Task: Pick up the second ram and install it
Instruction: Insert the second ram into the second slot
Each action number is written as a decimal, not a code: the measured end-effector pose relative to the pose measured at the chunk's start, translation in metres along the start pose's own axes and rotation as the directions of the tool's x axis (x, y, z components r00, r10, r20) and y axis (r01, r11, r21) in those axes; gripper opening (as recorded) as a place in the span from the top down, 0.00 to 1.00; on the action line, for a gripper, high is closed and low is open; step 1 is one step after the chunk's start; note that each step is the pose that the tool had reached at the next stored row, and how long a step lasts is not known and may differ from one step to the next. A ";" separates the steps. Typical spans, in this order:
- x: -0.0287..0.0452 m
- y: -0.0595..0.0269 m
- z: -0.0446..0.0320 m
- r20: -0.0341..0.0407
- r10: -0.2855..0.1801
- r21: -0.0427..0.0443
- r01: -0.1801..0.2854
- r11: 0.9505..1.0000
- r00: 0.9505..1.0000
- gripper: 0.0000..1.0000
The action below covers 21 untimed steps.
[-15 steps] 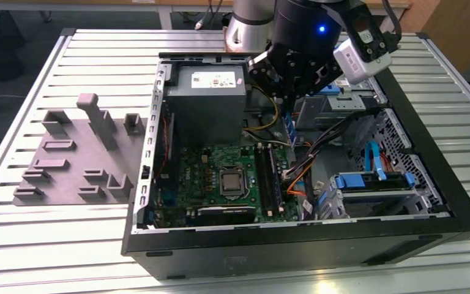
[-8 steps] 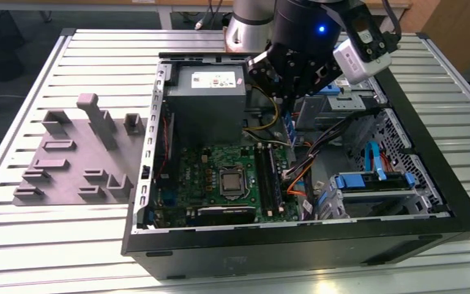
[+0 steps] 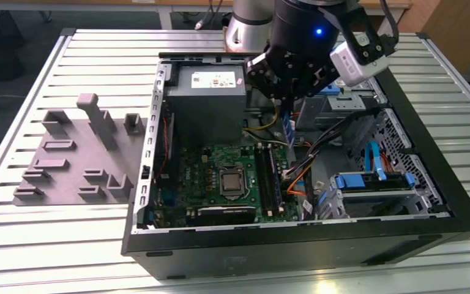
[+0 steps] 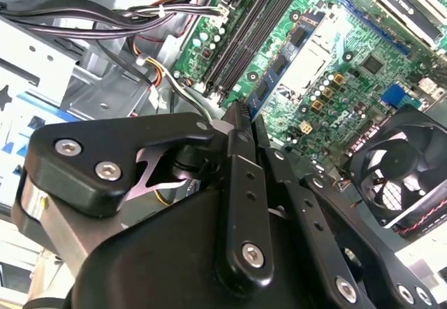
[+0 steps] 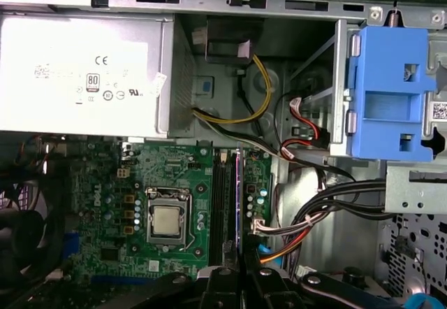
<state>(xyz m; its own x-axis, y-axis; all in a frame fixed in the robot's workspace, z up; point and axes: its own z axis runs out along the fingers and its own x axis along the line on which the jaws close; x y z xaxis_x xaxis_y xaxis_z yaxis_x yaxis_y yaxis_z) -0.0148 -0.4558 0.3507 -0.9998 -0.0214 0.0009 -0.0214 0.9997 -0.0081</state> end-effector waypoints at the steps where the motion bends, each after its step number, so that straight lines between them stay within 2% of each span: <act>1: 0.0000 0.0000 0.0016 0.000 0.001 0.000 -0.001 1.000 1.000 0.86; 5: 0.0003 0.0001 0.0089 0.000 0.006 0.000 -0.006 1.000 1.000 0.86; 10: 0.0008 0.0002 0.0176 0.000 0.041 0.000 -0.041 0.999 0.999 0.86; 18: 0.0012 -0.0033 0.0235 0.000 0.047 0.000 -0.047 0.999 0.999 0.86; 21: 0.0017 -0.0033 0.0280 -0.001 0.051 0.000 -0.051 0.999 0.999 0.86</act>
<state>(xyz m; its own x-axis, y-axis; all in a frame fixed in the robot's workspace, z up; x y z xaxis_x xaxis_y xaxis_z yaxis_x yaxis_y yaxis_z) -0.0165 -0.4593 0.3228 -0.9996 0.0295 0.0010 0.0295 0.9995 -0.0085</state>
